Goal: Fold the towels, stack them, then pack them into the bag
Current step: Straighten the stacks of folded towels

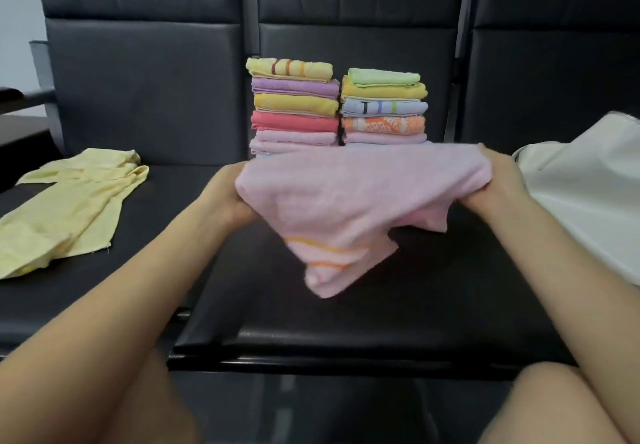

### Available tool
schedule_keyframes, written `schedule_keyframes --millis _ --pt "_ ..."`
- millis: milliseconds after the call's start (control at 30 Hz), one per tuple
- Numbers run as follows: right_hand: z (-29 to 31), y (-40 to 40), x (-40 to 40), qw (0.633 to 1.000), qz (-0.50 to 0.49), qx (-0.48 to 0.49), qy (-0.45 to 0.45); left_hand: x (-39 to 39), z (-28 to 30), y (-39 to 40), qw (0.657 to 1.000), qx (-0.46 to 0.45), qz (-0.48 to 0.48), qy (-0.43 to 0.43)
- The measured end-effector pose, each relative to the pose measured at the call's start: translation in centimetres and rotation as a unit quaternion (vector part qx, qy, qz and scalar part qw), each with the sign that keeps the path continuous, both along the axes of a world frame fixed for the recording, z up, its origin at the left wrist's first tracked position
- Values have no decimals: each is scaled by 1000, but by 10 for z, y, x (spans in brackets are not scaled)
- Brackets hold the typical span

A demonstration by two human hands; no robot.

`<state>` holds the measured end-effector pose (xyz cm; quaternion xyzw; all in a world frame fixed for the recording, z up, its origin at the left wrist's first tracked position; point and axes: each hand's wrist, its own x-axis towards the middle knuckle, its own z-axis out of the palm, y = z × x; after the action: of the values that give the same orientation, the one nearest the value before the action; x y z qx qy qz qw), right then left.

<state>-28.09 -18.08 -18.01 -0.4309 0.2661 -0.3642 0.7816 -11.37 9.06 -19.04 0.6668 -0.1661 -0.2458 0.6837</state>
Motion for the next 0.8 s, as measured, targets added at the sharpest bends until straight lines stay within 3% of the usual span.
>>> schedule_keyframes --millis 33,133,233,333,433,500,600,667,800 --pt "-3 -5 0 1000 -5 2 20 5 -6 1 1000 -9 -4 3" --pt "-26 -2 1 995 34 75 48 15 -31 -1 989 -74 21 130" --pt "-41 14 -3 969 112 -21 221 31 -60 -3 996 59 53 43" --pt "-46 22 -9 905 151 -156 366 19 -61 -1 974 216 28 -67" --pt "-43 22 -18 791 150 -291 516 14 -64 4 928 322 -15 -186" --pt "-45 22 -28 740 205 -349 537 11 -61 15 901 361 -84 -226" --pt "-52 16 -47 697 302 -416 500 8 -61 30 872 372 -168 -269" --pt "-56 17 -56 720 298 -445 441 -1 -57 35 893 314 -164 -278" --pt "-48 25 -65 889 202 -347 220 -21 -34 39 958 123 -105 -238"
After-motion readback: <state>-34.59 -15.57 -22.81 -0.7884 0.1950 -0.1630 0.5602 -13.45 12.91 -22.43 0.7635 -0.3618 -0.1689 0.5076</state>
